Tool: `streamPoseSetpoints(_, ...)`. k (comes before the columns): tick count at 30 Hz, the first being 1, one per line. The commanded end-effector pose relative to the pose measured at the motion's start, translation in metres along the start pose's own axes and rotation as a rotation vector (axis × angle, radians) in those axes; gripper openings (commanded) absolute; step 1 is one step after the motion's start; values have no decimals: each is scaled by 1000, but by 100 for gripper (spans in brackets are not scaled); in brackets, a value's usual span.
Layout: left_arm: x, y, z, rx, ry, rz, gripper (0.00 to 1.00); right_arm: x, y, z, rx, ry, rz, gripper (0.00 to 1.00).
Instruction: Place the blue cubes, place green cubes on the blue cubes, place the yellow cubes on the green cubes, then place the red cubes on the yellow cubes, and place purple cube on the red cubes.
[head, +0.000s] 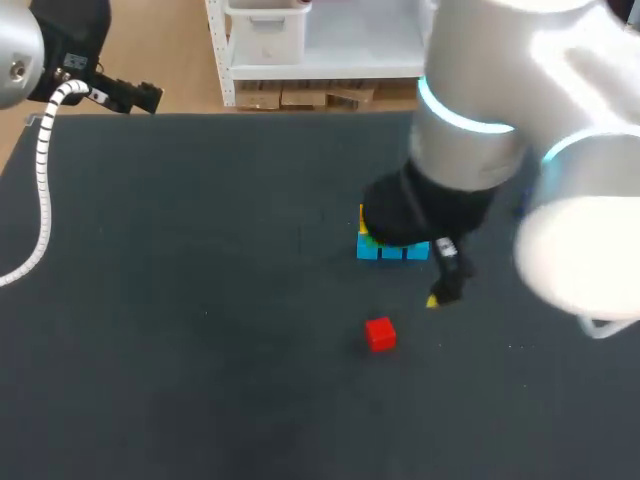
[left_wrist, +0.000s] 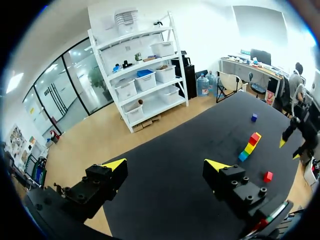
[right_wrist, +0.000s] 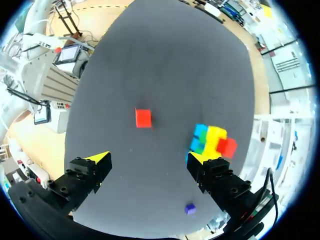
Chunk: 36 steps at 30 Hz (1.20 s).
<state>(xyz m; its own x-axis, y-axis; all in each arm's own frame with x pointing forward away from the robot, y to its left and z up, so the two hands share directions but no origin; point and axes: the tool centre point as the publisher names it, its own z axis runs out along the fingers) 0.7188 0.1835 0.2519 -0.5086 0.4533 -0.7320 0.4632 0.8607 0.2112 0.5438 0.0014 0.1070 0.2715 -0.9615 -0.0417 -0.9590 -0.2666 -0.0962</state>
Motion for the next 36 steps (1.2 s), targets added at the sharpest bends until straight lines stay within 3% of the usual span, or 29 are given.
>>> streamPoseSetpoints(1, 0, 1, 1, 3, -2, 0, 100, -25, -10, 21, -121, -1, -11, 100)
streamPoseSetpoints(7, 0, 1, 1, 3, -2, 0, 100, -31, -3, 40, -177, -2, -12, 100)
streamPoseSetpoints(16, 0, 1, 1, 3, -2, 0, 100, -19, 1, 75, -246, 18, 80, 100)
streamPoseSetpoints(36, 0, 1, 1, 3, -2, 0, 100, -20, 11, 97, -251, -12, 87, 100)
